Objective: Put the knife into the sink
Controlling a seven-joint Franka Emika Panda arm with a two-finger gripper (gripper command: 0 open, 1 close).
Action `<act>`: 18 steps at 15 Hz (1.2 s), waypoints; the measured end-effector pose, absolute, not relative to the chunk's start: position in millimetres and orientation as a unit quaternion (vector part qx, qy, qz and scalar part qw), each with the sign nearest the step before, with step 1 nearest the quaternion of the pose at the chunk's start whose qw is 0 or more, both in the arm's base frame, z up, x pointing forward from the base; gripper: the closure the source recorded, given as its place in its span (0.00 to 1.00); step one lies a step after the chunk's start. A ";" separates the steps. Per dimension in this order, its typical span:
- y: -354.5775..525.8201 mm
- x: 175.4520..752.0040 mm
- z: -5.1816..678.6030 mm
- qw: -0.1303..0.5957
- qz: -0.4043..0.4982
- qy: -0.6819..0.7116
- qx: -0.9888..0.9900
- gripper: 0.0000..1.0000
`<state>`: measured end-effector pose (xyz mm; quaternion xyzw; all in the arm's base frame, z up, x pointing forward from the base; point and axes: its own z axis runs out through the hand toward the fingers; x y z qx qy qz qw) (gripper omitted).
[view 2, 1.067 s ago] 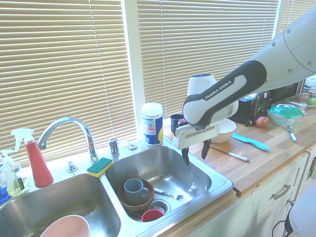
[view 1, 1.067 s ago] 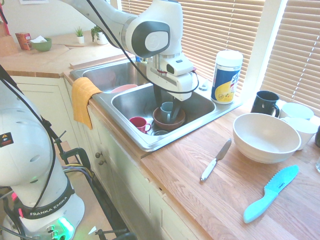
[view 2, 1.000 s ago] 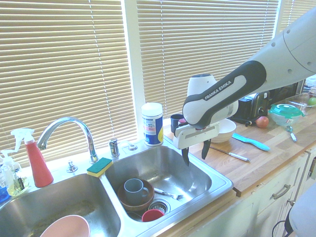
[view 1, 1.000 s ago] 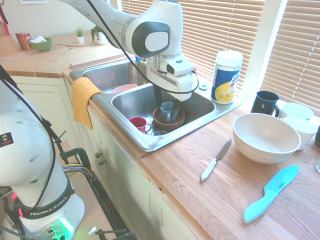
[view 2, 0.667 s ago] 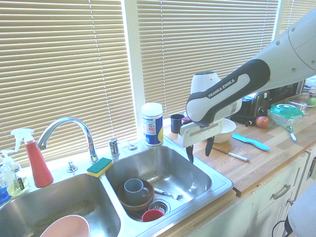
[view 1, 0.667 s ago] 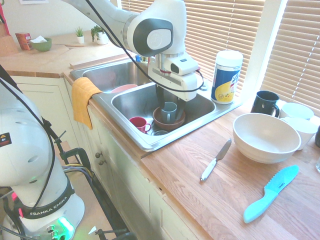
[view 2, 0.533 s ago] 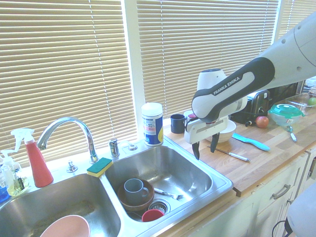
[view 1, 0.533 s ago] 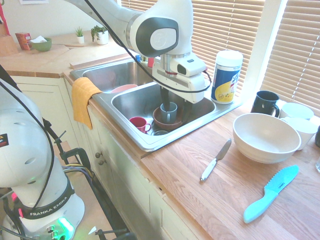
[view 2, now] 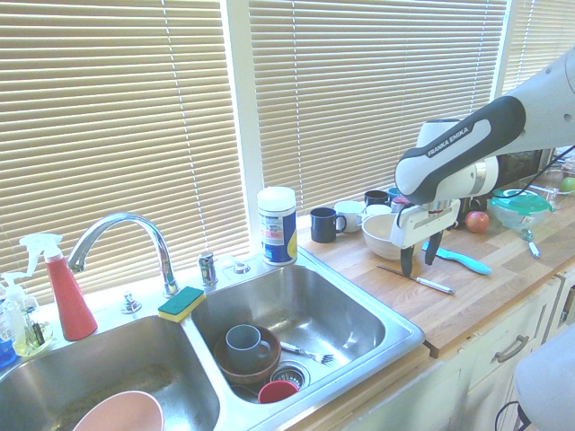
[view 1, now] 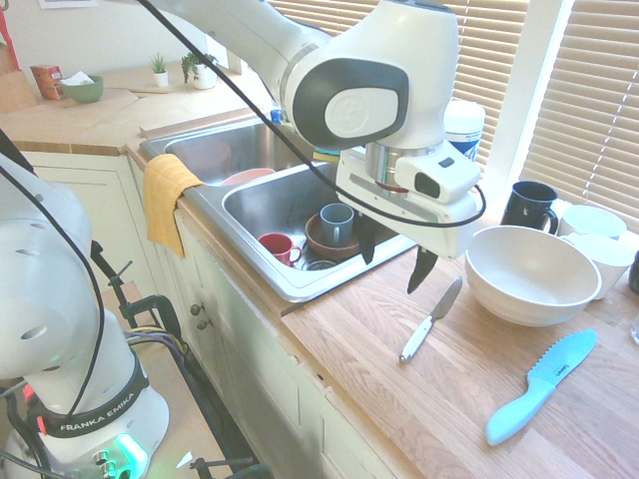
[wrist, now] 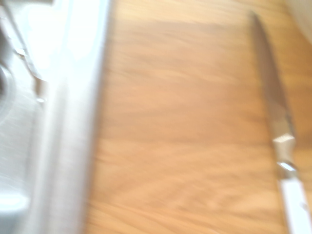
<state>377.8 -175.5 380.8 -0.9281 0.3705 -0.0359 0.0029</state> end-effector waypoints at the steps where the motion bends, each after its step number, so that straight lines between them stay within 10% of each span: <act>1: -185.3 374.3 375.2 0.001 -0.036 0.377 -0.926 0.00; 10: -218.8 368.1 344.2 -0.014 -0.030 0.389 -0.921 0.00; 11: -219.6 367.6 343.9 -0.015 -0.030 0.389 -0.921 1.00; 18: -212.1 372.7 331.5 -0.016 -0.030 0.376 -0.926 1.00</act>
